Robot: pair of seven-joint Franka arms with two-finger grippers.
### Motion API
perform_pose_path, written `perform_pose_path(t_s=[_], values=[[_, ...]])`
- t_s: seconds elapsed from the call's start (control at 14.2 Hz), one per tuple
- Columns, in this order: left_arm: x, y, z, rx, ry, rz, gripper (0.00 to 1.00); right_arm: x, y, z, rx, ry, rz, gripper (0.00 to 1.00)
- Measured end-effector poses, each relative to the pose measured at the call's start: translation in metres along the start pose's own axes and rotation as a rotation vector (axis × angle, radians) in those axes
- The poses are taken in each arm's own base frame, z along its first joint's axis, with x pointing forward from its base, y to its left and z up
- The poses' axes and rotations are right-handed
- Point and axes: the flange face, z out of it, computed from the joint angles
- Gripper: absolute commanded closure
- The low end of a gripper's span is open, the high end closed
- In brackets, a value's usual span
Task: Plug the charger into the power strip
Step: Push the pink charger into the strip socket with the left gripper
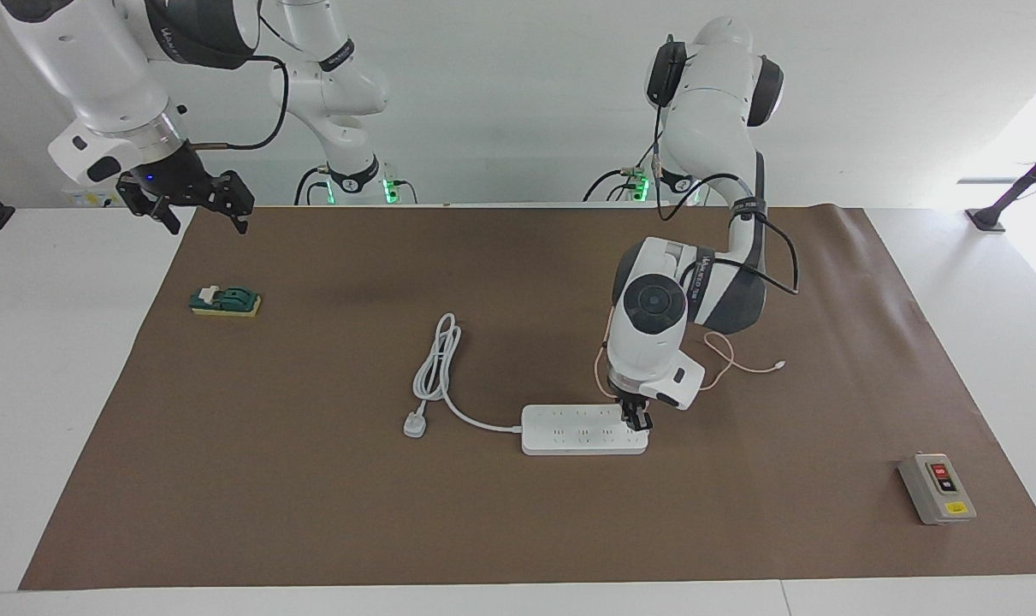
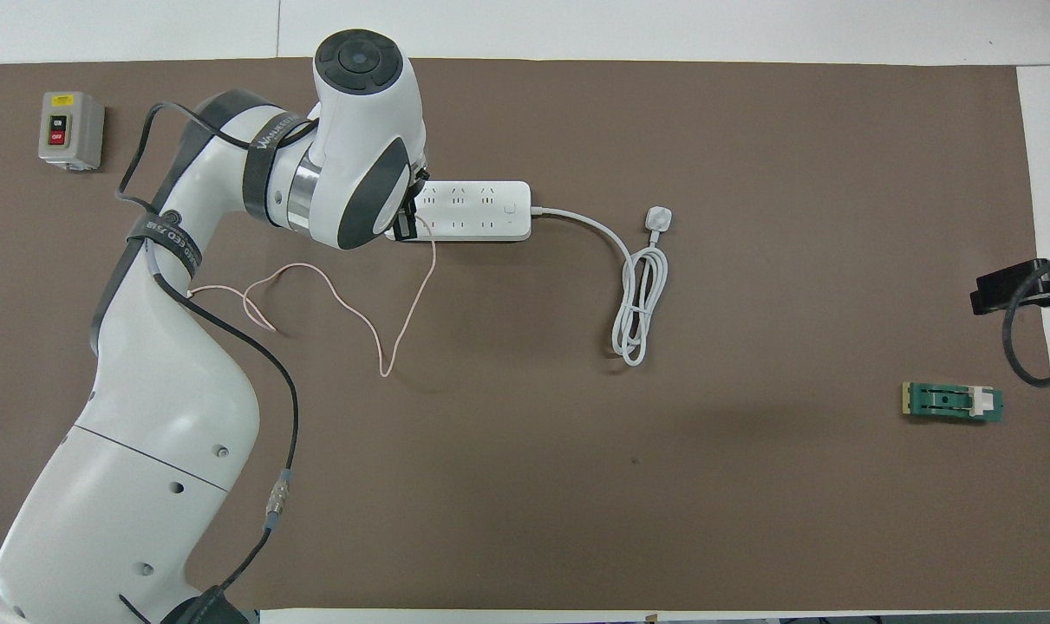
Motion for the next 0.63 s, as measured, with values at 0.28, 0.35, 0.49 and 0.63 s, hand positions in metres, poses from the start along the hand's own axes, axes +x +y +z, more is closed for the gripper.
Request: perform_pose_path(t_s=[0.28, 0.35, 0.49, 0.63], values=[[0.0003, 0.0004, 0.0004, -0.004, 0.005, 0.003, 1.0, 0.0, 0.0, 0.0, 0.0, 0.0, 0.0, 0.0], [0.0002, 0.0004, 0.0004, -0.004, 0.005, 0.005, 1.0, 0.0, 0.0, 0.0, 0.0, 0.0, 0.0, 0.0], [0.0002, 0.0004, 0.0005, -0.004, 0.006, 0.011, 1.0, 0.0, 0.0, 0.0, 0.0, 0.0, 0.0, 0.0], [0.0001, 0.0003, 0.0006, -0.004, 0.007, 0.016, 1.0, 0.0, 0.0, 0.0, 0.0, 0.0, 0.0, 0.0]])
